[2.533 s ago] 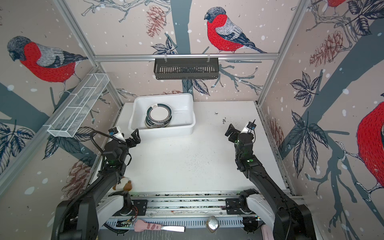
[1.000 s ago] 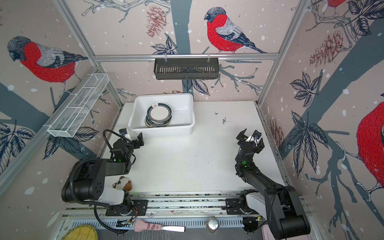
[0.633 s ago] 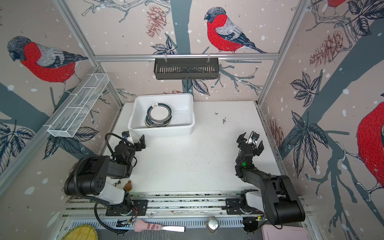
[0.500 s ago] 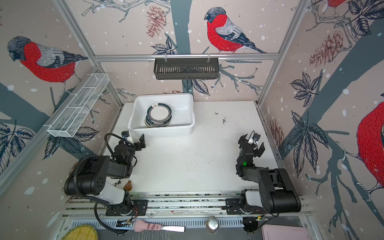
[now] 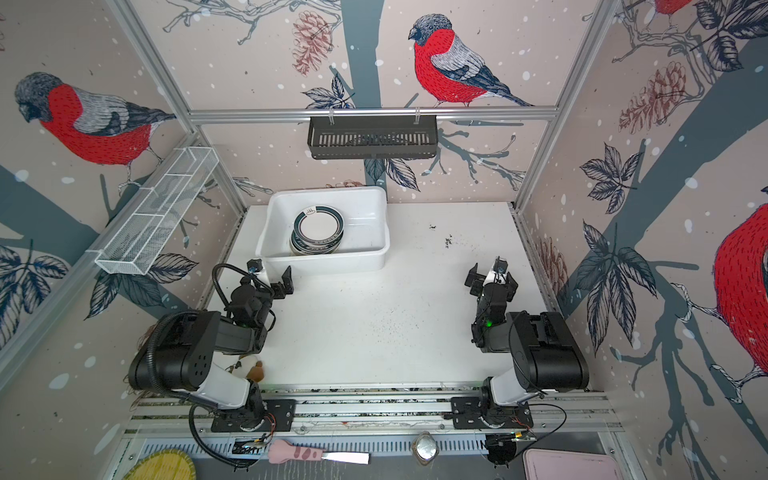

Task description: Place the plates into the plastic bin on the countertop

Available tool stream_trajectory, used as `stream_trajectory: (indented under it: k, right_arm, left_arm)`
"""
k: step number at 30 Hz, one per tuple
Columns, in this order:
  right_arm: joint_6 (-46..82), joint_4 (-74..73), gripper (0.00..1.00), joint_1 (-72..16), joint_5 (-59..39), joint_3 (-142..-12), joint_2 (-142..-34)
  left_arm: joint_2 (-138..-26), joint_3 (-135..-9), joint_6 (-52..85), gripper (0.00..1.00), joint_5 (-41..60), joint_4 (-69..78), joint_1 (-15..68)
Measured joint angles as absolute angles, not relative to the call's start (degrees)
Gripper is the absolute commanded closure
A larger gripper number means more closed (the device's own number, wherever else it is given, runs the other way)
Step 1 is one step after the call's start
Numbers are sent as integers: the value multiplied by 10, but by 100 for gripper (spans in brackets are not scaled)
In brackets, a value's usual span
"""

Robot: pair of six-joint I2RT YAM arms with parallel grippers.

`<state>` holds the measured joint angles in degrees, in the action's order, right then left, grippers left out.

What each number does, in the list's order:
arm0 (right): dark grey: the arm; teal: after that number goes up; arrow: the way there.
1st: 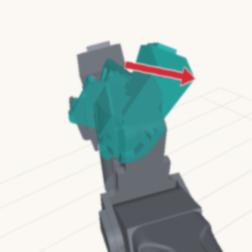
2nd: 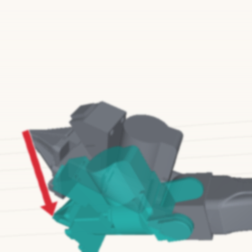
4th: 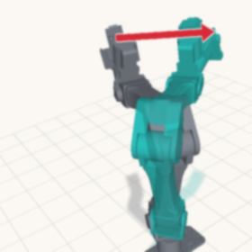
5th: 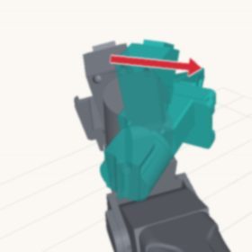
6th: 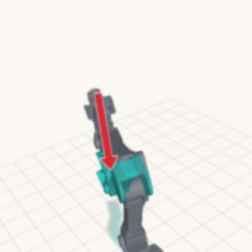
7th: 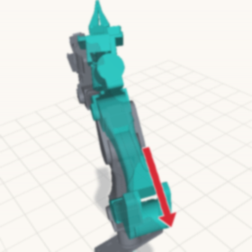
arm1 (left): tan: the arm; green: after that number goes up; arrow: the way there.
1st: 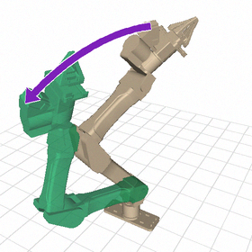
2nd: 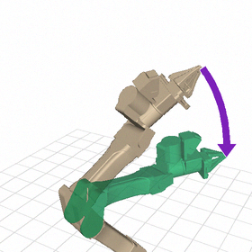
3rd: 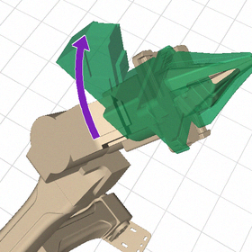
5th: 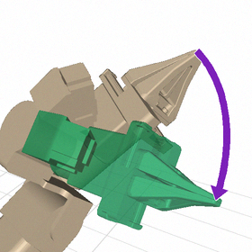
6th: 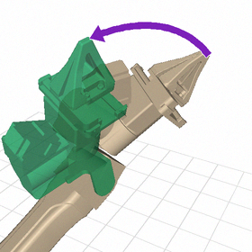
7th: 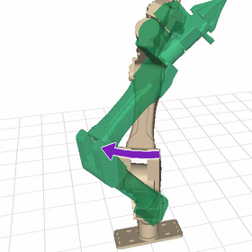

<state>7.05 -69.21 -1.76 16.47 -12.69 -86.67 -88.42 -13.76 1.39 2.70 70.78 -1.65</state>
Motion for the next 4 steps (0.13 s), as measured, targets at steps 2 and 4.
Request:
stream_trajectory:
  k: [2,4]
  right_arm:
    - [69,-690,0,-17,159,-127,-866]
    - [67,-689,1,-17,152,-128,-865]
  left_arm:
    - [-885,-139,11,2,25,706,-15]
    - [-885,-139,11,2,24,700,-15]
